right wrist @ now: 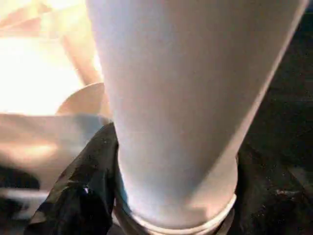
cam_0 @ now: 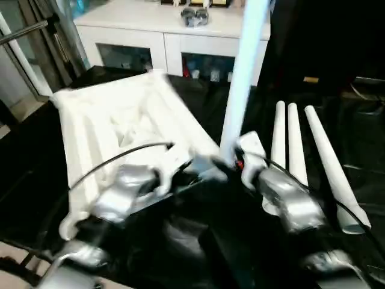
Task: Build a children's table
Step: Rotate leg to tighten
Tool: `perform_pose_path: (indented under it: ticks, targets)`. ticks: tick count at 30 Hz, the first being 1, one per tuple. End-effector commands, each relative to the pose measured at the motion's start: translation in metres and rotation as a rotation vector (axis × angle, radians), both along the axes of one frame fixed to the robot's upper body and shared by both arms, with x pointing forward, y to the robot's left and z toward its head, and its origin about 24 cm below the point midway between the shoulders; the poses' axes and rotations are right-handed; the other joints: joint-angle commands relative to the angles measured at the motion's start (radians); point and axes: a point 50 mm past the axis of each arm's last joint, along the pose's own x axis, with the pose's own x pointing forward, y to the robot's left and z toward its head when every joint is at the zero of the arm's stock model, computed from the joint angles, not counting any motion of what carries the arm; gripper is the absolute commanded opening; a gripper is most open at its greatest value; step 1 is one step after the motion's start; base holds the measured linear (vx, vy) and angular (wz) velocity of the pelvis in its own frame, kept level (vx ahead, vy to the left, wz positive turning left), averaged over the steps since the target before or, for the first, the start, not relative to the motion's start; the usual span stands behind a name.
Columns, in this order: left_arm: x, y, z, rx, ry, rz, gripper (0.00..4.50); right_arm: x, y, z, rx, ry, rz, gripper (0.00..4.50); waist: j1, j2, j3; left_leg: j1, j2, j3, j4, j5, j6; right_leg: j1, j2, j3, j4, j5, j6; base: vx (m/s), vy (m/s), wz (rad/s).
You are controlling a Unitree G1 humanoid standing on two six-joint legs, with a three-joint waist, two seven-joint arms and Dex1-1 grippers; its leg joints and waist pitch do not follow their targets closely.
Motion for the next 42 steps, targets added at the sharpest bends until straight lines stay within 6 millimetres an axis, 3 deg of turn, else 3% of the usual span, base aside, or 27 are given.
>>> perform_pose_path:
  ticks: [1, 8, 11, 14, 17, 25, 30, 34, 39, 40, 42]
  targets:
    - [0.0, -0.031, 0.02, -0.091, -0.064, -0.085, 0.0, -0.014, 0.022, -0.025, -0.029, 0.104, 0.081, 3.42, 0.002, -0.001, -0.055, 0.003, 0.018, -0.007, -0.076, -0.283, 0.008, 0.046, -0.053, 0.045, -0.091, -0.356, -0.168, 0.0, 0.0, 0.0]
    - [-0.007, -0.025, 0.017, -0.077, -0.062, -0.143, 0.0, -0.012, 0.018, -0.015, -0.039, 0.025, 0.139, 3.87, 0.005, 0.001, -0.059, 0.0, 0.019, -0.006, -0.075, -0.257, 0.027, 0.049, -0.053, 0.047, -0.083, -0.291, -0.183, 0.0, 0.0, 0.0]
    - [-0.011, -0.018, 0.016, -0.061, -0.063, -0.2, 0.0, -0.013, 0.013, -0.007, -0.034, -0.023, 0.246, 3.87, 0.006, 0.0, -0.062, -0.004, 0.021, -0.007, -0.074, -0.237, 0.039, 0.052, -0.053, 0.048, -0.078, -0.255, -0.192, 0.0, 0.0, 0.0]
    - [-0.014, -0.011, 0.016, -0.052, -0.057, -0.252, 0.0, -0.022, 0.007, 0.0, -0.03, -0.053, 0.389, 3.87, 0.012, 0.0, -0.067, -0.007, 0.023, -0.005, -0.068, -0.18, 0.068, 0.055, -0.05, 0.048, -0.065, -0.146, -0.219, 0.0, 0.0, 0.0]
    - [-0.018, -0.001, 0.016, -0.027, -0.047, -0.308, 0.0, -0.034, -0.003, 0.006, -0.026, -0.061, 0.536, 3.87, 0.021, 0.002, -0.068, -0.003, 0.025, -0.003, -0.065, -0.161, 0.087, 0.055, -0.05, 0.048, -0.059, -0.099, -0.242, 0.0, 0.0, 0.0]
    - [-0.014, 0.021, 0.016, 0.027, -0.03, -0.318, 0.0, -0.056, -0.025, 0.013, -0.007, 0.025, 0.741, 3.71, 0.033, -0.001, -0.062, -0.003, 0.027, -0.002, -0.069, -0.206, 0.081, 0.056, -0.051, 0.049, -0.068, -0.18, -0.231, 0.0, 0.0, 0.0]
    - [-0.014, 0.024, 0.017, 0.029, -0.026, -0.327, 0.0, -0.056, -0.024, 0.014, 0.016, 0.035, 0.742, 3.33, 0.034, 0.0, -0.062, -0.002, 0.026, -0.003, -0.069, -0.205, 0.065, 0.053, -0.054, 0.049, -0.071, -0.214, -0.224, 0.0, 0.0, 0.0]
    - [-0.015, 0.022, 0.017, 0.018, -0.025, -0.327, 0.0, -0.055, -0.016, 0.011, 0.031, 0.038, 0.72, 2.98, 0.034, -0.003, -0.065, -0.004, 0.025, -0.003, -0.067, -0.184, 0.066, 0.054, -0.053, 0.049, -0.067, -0.187, -0.228, 0.0, 0.0, 0.0]
    - [-0.013, 0.015, 0.017, -0.008, -0.03, -0.275, 0.0, -0.042, -0.005, -0.002, -0.003, 0.038, 0.531, 2.77, 0.018, -0.003, -0.06, -0.007, 0.022, -0.005, -0.072, -0.208, 0.043, 0.053, -0.053, 0.046, -0.072, -0.248, -0.214, 0.0, 0.0, 0.0]
    - [-0.012, 0.013, 0.017, -0.01, -0.033, -0.259, 0.0, -0.038, -0.004, -0.005, -0.016, 0.041, 0.487, 2.76, 0.015, -0.007, -0.059, -0.008, 0.022, -0.006, -0.073, -0.212, 0.037, 0.053, -0.054, 0.045, -0.074, -0.268, -0.207, 0.0, 0.0, 0.0]
    - [-0.005, 0.006, 0.018, -0.011, -0.035, -0.164, 0.0, -0.025, 0.001, -0.015, -0.041, 0.051, 0.303, 2.75, 0.007, -0.003, -0.058, -0.004, 0.022, -0.006, -0.074, -0.233, 0.021, 0.048, -0.057, 0.046, -0.078, -0.324, -0.194, 0.0, 0.0, 0.0]
